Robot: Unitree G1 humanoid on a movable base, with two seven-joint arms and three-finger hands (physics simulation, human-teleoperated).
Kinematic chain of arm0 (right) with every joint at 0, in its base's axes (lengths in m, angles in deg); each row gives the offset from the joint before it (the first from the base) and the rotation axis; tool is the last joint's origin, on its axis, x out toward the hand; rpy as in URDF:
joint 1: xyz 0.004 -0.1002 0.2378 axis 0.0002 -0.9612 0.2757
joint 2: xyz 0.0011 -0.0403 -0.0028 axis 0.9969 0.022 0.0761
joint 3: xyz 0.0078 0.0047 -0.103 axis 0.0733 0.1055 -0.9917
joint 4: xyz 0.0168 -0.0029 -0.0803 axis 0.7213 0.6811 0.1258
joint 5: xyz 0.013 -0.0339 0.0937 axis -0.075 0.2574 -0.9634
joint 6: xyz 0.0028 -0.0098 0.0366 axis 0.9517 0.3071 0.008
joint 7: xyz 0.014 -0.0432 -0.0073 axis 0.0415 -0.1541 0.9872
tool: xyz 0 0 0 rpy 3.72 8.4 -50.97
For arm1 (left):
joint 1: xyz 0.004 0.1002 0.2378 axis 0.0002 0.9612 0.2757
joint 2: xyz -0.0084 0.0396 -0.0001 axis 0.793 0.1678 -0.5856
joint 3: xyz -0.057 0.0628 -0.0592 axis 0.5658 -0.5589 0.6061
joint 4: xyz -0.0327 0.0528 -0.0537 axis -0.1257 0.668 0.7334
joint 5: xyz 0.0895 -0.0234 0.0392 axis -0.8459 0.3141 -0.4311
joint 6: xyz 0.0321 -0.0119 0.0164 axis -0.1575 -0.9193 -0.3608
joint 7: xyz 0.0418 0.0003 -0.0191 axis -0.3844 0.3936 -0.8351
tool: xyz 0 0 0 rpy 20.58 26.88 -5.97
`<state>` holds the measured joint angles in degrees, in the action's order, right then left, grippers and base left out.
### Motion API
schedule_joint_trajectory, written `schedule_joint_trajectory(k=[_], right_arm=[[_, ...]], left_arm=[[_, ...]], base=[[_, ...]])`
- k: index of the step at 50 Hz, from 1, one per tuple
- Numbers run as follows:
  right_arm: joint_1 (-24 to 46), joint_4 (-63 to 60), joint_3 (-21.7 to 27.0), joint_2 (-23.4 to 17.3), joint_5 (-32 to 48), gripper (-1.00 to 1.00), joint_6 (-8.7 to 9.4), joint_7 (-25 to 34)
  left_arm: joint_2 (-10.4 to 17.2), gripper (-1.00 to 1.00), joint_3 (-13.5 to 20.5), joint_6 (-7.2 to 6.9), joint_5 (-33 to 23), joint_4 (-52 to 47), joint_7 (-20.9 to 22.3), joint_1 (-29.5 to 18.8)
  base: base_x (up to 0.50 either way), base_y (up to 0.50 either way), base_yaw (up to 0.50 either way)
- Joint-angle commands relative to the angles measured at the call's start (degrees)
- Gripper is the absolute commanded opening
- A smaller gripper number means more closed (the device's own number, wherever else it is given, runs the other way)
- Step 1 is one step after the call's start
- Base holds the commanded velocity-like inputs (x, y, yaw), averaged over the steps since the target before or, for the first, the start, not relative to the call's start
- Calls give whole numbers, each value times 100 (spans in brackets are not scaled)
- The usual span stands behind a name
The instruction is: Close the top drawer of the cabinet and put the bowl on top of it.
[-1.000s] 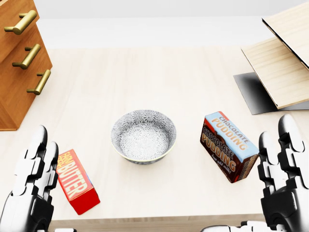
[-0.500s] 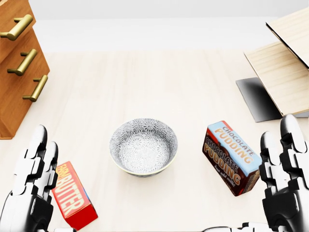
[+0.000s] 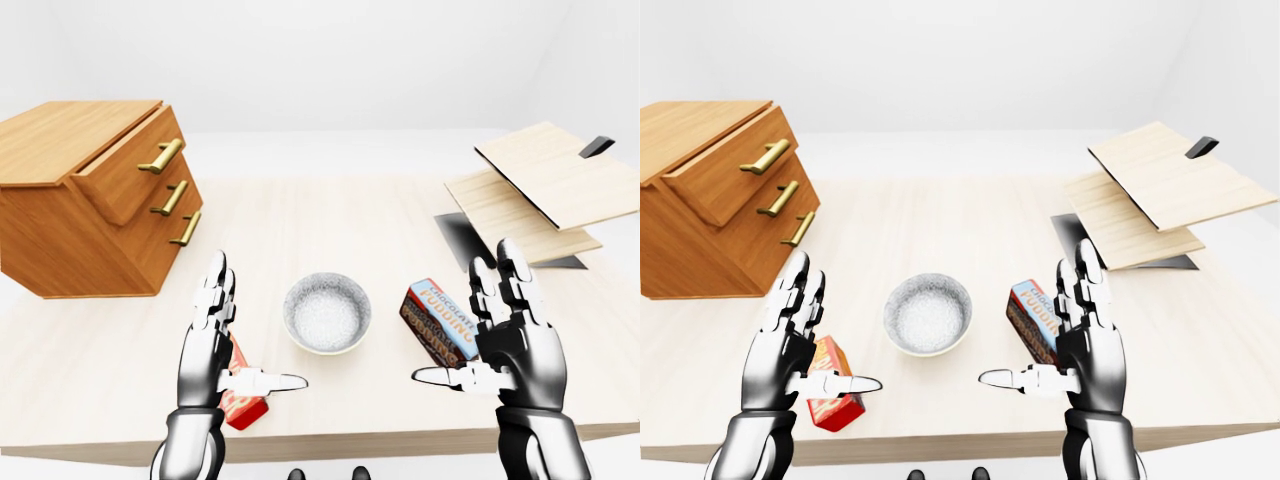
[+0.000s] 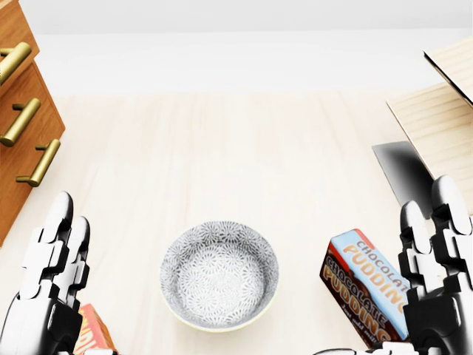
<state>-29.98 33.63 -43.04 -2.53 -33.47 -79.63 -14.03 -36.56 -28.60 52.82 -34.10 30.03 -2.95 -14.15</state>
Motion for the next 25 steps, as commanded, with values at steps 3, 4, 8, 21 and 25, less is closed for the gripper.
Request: schedule_joint_trajectory(k=[3, 4, 8, 21, 25], right_arm=[[0, -13, 30, 14, -26, 100, 18, 33], [-3, -20, 30, 15, -32, 100, 20, 39], [38, 43, 19, 25, 12, 100, -35, 8], [-22, -6, 63, 39, -79, 100, -114, 61], [-24, 2, 53, 48, -28, 100, -146, 42]], left_arm=[[11, 100, -20, -13, 5, -26, -13, 12], [11, 100, -15, -16, 7, -21, -16, 5], [13, 100, -18, -22, 8, -32, -11, 11], [10, 100, -10, -35, 20, -32, 13, 4], [13, 100, -5, -46, 25, -32, 18, -4]], base=[[29, 0, 0], [29, 0, 0], [14, 0, 0], [0, 0, 0], [0, 0, 0]])
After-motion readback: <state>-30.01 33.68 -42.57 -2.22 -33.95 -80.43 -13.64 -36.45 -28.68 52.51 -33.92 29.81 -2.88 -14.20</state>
